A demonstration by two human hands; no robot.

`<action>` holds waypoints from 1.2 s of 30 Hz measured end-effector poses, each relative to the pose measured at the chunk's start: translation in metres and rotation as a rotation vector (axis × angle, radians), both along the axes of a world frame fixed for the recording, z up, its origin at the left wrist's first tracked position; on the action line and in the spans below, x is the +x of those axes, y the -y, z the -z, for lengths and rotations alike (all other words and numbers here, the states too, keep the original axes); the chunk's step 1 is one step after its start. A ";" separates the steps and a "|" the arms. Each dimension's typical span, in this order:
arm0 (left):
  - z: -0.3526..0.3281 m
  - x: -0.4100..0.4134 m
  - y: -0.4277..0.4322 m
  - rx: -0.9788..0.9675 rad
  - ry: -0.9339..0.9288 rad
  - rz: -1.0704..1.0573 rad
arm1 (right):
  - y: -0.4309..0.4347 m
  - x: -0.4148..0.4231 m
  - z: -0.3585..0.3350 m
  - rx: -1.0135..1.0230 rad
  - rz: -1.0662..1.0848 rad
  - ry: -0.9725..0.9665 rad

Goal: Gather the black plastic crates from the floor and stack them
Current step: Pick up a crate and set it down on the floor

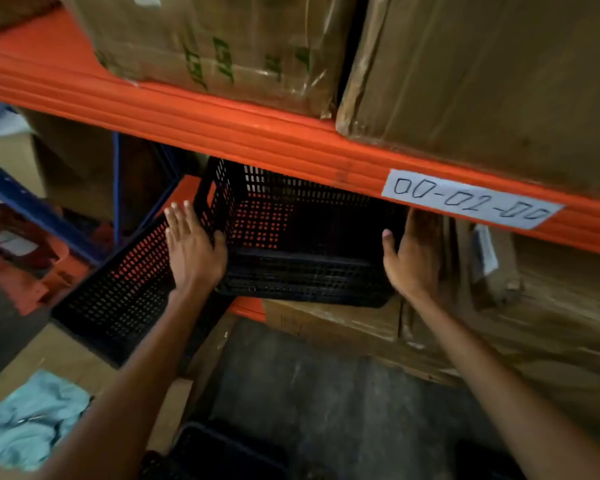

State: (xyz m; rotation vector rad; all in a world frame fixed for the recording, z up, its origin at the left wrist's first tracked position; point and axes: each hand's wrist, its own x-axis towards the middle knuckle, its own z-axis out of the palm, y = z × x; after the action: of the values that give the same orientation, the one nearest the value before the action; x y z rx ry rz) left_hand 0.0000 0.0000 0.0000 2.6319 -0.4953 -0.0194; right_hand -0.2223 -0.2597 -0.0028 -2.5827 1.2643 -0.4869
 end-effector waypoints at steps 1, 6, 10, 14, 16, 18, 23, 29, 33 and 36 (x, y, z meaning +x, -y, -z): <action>0.006 0.012 0.004 0.011 0.005 -0.016 | 0.009 0.004 0.006 -0.028 0.033 -0.016; 0.021 0.053 0.027 0.102 -0.013 -0.116 | 0.049 0.018 0.030 0.094 0.228 -0.098; 0.022 0.091 0.021 0.196 -0.080 -0.145 | 0.086 0.015 0.036 0.415 0.370 0.014; 0.028 0.099 0.009 0.011 -0.221 -0.103 | 0.092 0.001 0.039 0.708 0.382 0.180; 0.027 0.088 -0.003 -0.081 -0.202 -0.092 | 0.078 -0.009 0.036 0.718 0.389 0.243; 0.018 0.070 -0.026 -0.121 -0.154 -0.075 | 0.051 -0.026 0.029 0.685 0.399 0.292; -0.024 0.016 -0.105 -0.066 0.001 -0.008 | -0.040 -0.091 0.017 0.699 0.431 0.391; -0.063 -0.077 -0.199 -0.006 0.027 0.055 | -0.159 -0.197 0.010 0.847 0.513 0.482; -0.058 -0.143 -0.231 -0.019 0.042 0.091 | -0.212 -0.274 0.009 0.788 0.552 0.504; -0.047 -0.185 -0.231 -0.046 0.035 0.115 | -0.228 -0.325 0.008 0.740 0.579 0.508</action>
State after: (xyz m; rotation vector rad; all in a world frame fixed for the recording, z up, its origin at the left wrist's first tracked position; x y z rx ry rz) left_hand -0.1851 0.2313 0.0474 2.5597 -0.6515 0.0013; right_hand -0.5474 -0.0321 -0.0109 -1.3724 1.5834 -0.5764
